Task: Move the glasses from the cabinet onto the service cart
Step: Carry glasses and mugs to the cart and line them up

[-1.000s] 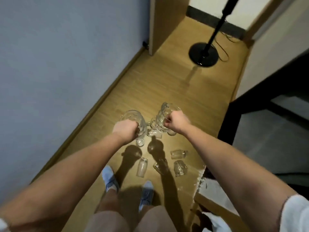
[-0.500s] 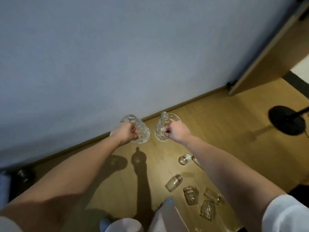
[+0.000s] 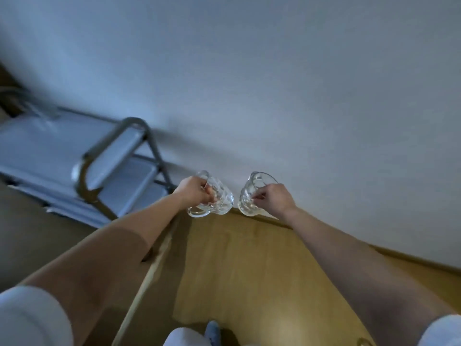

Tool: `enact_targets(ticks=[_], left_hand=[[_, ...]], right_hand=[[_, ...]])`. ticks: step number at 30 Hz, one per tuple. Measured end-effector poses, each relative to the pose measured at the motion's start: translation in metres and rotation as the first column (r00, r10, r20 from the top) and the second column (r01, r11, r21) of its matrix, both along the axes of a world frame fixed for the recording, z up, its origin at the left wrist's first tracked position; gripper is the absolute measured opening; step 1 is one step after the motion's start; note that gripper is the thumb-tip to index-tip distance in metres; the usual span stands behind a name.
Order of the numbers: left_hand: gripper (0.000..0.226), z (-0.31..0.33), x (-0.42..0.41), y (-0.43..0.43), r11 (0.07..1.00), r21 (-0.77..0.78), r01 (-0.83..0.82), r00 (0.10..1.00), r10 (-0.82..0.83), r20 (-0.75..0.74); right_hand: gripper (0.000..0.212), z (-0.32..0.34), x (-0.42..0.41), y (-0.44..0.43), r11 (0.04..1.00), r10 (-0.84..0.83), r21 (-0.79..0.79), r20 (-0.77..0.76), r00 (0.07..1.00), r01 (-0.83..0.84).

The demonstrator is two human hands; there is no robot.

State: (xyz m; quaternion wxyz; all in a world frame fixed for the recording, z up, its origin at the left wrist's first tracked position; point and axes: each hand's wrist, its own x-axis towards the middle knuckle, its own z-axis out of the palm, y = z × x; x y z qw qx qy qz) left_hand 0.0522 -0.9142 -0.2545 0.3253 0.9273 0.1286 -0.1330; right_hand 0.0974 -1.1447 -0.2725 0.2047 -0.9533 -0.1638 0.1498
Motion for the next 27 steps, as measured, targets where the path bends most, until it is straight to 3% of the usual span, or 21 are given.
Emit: enact_targets(ticks=[3,6,10,15,23,27], left_hand=[[0.019,0.028,-0.013,0.083,0.987,0.003,-0.159,0.985,0.158,0.066],[0.010,0.045,-0.029,0.152,0.956,-0.053,-0.290,0.947,0.294,0.133],[0.010,0.061,-0.060,0.225,0.871,-0.088,-0.483,0.849,0.490,0.199],[0.010,0.064,-0.095,0.293,0.778,-0.067,-0.625,0.752,0.623,0.214],[0.011,0.077,-0.106,0.385,0.624,-0.004,-0.782,0.608,0.763,0.219],[0.013,0.069,-0.096,0.421,0.546,0.012,-0.838,0.534,0.814,0.228]], right_hand=[[0.015,0.031,0.010,0.089,0.987,0.116,0.103,0.046,0.992,-0.120],[0.014,0.059,0.022,0.162,0.954,0.241,0.153,0.110,0.964,-0.256],[0.014,0.077,0.035,0.251,0.911,0.361,0.131,0.206,0.909,-0.392],[0.018,0.080,0.048,0.354,0.833,0.513,0.081,0.257,0.819,-0.547],[0.018,0.086,0.057,0.503,0.578,0.761,0.075,0.308,0.570,-0.812],[0.015,0.076,0.071,0.556,0.485,0.834,-0.004,0.304,0.461,-0.874]])
